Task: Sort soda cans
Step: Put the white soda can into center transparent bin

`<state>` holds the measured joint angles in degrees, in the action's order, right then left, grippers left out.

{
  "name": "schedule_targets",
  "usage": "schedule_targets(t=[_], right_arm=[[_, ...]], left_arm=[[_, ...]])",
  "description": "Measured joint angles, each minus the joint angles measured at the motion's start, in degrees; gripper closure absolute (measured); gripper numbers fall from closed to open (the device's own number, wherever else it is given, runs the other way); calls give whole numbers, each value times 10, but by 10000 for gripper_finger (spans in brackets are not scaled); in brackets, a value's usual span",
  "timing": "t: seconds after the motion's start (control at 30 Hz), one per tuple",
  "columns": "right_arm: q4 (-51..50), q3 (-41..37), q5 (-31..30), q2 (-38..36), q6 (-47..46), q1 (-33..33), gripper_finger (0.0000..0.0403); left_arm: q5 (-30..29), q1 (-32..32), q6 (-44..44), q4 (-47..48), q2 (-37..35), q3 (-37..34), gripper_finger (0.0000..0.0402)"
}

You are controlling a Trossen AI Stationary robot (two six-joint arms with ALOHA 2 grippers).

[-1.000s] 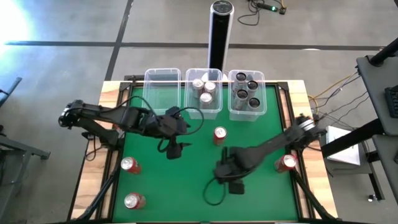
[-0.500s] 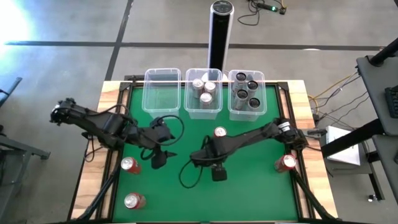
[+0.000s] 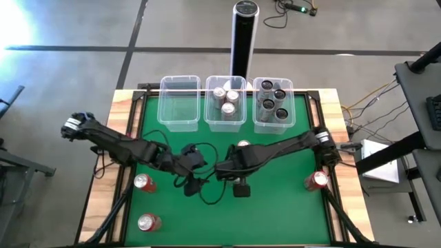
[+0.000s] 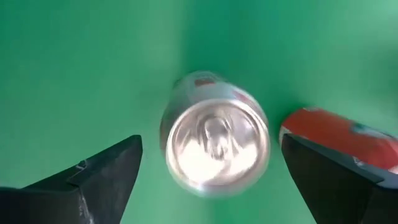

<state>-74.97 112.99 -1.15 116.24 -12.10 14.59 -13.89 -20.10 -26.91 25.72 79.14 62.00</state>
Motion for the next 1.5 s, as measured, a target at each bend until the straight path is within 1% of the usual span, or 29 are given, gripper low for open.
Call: schedule_targets(t=[0.1,0.17,0.23,0.3,0.37,0.4,0.53,0.63,0.77,1.0,1.1,1.23,1.37,1.5], right_arm=[[-2,-1,-3,-37,-50,1,22],[-4,-3,-14,-58,-78,4,22],[-4,-8,-41,-80,-105,10,22],[-1,-14,-72,-103,-129,19,21],[-1,-27,-85,-126,-151,28,21],[-1,-35,-85,-134,-164,30,21],[3,-69,-91,-166,-227,45,21],[1,-93,-106,-190,-274,61,21],[5,-124,-127,-212,-327,85,21],[6,-160,-139,-217,-390,122,21],[6,-168,-139,-215,-408,127,21],[7,-169,-139,-216,-413,128,21],[7,-169,-139,-217,-413,128,21],[8,-169,-141,-218,-413,128,21]], left_arm=[[45,15,10,-36,40,7,75],[48,25,24,-42,69,19,69],[48,34,55,-40,100,40,64],[49,43,78,-38,131,70,63],[49,50,102,-35,164,107,62],[52,52,114,-30,180,128,62],[94,70,139,19,238,200,62],[99,80,167,72,275,241,62],[103,85,177,95,300,281,62],[109,98,194,97,323,292,62],[119,101,199,77,339,292,62],[119,101,204,47,353,292,62],[120,101,199,43,362,292,62],[121,101,198,43,363,292,75]])
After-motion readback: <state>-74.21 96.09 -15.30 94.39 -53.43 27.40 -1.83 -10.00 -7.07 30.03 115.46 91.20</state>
